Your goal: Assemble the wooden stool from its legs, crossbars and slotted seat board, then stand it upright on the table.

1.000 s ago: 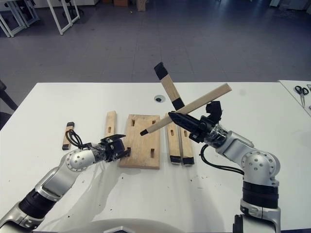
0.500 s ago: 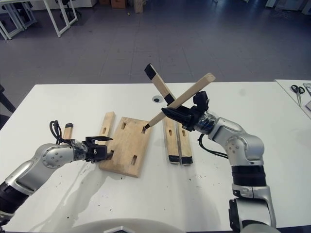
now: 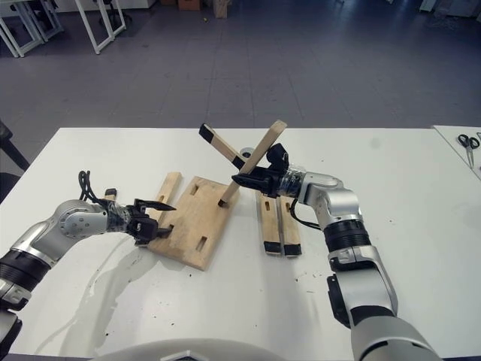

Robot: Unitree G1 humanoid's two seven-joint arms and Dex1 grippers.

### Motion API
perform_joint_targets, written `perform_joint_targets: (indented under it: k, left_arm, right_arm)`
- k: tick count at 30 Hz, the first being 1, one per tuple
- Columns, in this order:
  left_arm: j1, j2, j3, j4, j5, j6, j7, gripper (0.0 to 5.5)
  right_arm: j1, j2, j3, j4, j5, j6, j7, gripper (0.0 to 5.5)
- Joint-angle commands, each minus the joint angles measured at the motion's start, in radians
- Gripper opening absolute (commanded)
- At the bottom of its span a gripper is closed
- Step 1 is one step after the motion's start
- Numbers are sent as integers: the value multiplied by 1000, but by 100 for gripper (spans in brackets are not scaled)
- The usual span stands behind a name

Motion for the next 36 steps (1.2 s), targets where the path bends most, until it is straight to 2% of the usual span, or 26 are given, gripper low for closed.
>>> perform_joint_targets:
  k: [1, 4, 11, 16, 20, 23, 29, 31, 36]
  left_arm:
    - [70, -40, -88, 44, 94, -26, -56, 300]
    - [49, -50, -87, 65, 111, -47, -49, 300]
    - [23, -78, -83, 105, 141, -98, -27, 393]
    - [-6, -131, -71, 110, 145, -82, -3, 453]
    - [-10, -165, -67, 111, 138, -55, 16, 457]
    - [-4, -172, -51, 94, 130, -31, 42, 457]
    - [-5, -185, -18, 68, 118, -21, 95, 457]
    - [-23, -189, 25, 46, 91, -31, 132, 457]
    - [-68, -186, 131, -3, 68, -15, 221, 457]
  right_arm:
    - [-67, 2, 45, 127, -95, -43, 41, 203]
    - [-142, 9, 81, 273, -160, -77, 86, 203]
    - [-191, -26, 223, 384, -294, -89, 323, 202]
    - [-147, 31, 226, 460, -331, -131, 215, 202]
    - [-62, 76, 213, 482, -347, -166, 73, 202]
    - [23, 71, 246, 412, -413, -254, -79, 202]
    - [188, 37, 301, 186, -416, -220, -85, 208]
    - [226, 12, 293, 71, -370, -138, -79, 209]
    - [302, -80, 237, -294, -127, 211, -48, 207]
